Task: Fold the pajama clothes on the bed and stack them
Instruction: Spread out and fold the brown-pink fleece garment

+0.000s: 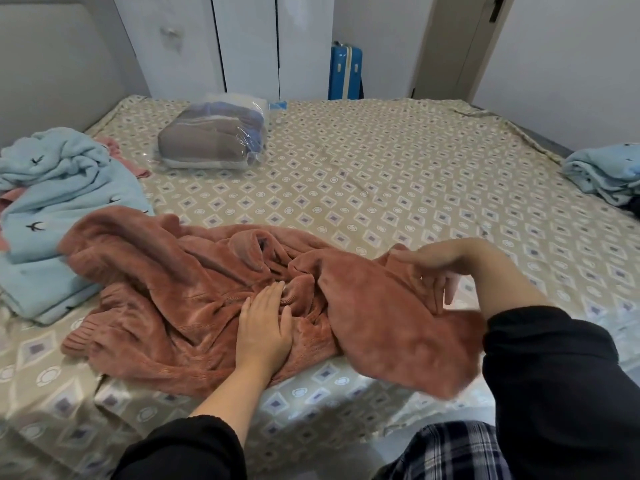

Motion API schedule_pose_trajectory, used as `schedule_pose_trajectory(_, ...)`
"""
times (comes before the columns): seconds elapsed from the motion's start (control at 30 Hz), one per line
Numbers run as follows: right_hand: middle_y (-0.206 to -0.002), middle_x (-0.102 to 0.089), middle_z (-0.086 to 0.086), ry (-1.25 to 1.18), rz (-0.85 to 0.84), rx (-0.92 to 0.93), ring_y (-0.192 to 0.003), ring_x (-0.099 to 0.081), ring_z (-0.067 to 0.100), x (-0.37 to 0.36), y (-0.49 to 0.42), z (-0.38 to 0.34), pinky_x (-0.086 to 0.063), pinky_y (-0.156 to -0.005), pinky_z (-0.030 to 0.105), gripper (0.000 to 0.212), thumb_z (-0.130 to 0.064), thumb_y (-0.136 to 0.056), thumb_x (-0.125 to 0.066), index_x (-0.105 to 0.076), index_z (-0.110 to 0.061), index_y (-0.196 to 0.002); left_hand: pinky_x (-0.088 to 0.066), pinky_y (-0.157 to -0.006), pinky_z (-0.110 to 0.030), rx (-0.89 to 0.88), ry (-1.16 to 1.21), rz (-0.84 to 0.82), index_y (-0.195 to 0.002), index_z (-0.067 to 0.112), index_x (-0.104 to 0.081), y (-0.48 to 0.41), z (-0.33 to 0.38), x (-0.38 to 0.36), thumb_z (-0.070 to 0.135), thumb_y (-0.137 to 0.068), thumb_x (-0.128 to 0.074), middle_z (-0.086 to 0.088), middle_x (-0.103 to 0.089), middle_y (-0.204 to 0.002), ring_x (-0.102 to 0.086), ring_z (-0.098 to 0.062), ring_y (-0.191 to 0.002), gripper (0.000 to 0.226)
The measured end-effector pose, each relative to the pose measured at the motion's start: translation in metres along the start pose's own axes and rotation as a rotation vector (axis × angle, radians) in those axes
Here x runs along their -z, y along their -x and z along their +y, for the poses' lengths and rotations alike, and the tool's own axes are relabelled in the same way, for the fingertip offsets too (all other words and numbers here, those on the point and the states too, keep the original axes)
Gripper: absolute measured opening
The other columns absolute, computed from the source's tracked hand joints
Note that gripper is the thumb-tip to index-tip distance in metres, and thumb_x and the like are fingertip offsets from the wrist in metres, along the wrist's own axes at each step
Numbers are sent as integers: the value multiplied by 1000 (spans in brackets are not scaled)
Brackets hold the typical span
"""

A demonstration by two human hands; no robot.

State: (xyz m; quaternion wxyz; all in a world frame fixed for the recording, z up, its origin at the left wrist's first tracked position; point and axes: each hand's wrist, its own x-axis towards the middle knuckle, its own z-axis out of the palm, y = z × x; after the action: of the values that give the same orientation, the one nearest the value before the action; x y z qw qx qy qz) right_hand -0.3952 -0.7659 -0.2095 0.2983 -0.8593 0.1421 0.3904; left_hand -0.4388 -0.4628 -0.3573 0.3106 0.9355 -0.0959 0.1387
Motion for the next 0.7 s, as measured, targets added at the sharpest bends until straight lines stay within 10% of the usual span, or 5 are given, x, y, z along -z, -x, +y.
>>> schedule_pose_trajectory(0.17, -103, -68, 18, -72, 652, 56, -95, -66, 33, -11, -43, -9, -56, -77, 41, 48, -40, -98, -43, -58, 5, -108, -16, -119, -43, -2, 15, 17, -144, 14, -41, 0, -1, -1, 33, -93, -30, -3, -42, -149, -33, -18, -140, 56)
schedule_pose_trajectory(0.27, -122, -59, 10, -49, 429, -23, -101, -57, 27, -37, -59, -6, -46, -82, 36, 68, -50, -81, -69, -50, -3, -127, -6, -121, -40, 3, -26, -4, -148, 18, -34, 0, -3, -2, 37, -93, -26, 0, -29, -156, -19, -14, -146, 59)
schedule_pose_trajectory(0.37, -92, -67, -3, -232, 489, 80, -74, -63, 10, -38, -68, -8, -49, -62, 22, 38, -10, -80, -69, -62, -14, -118, -3, -121, -39, 14, -40, -27, -150, 20, -31, -1, -3, -3, 40, -93, -24, 1, -25, -158, -14, -13, -147, 61)
schedule_pose_trajectory(0.53, -113, -61, 3, -738, 1385, 290, -104, -62, 26, 10, -53, -20, -46, -79, 33, 30, -13, -87, -53, -53, -20, -117, -4, -121, -39, 20, -37, -37, -150, 20, -30, -1, -5, -3, 35, -98, -33, 2, -26, -157, -15, -12, -147, 55)
schedule_pose_trajectory(0.7, -158, -5, 14, -341, 1096, -34, -144, -14, 35, 32, -67, -12, -22, -115, 51, 102, -28, -81, -69, 2, -12, -152, -6, -121, -37, 24, -30, -35, -150, 21, -30, -1, -3, -2, 29, -99, -42, 2, -28, -156, -18, -12, -146, 53)
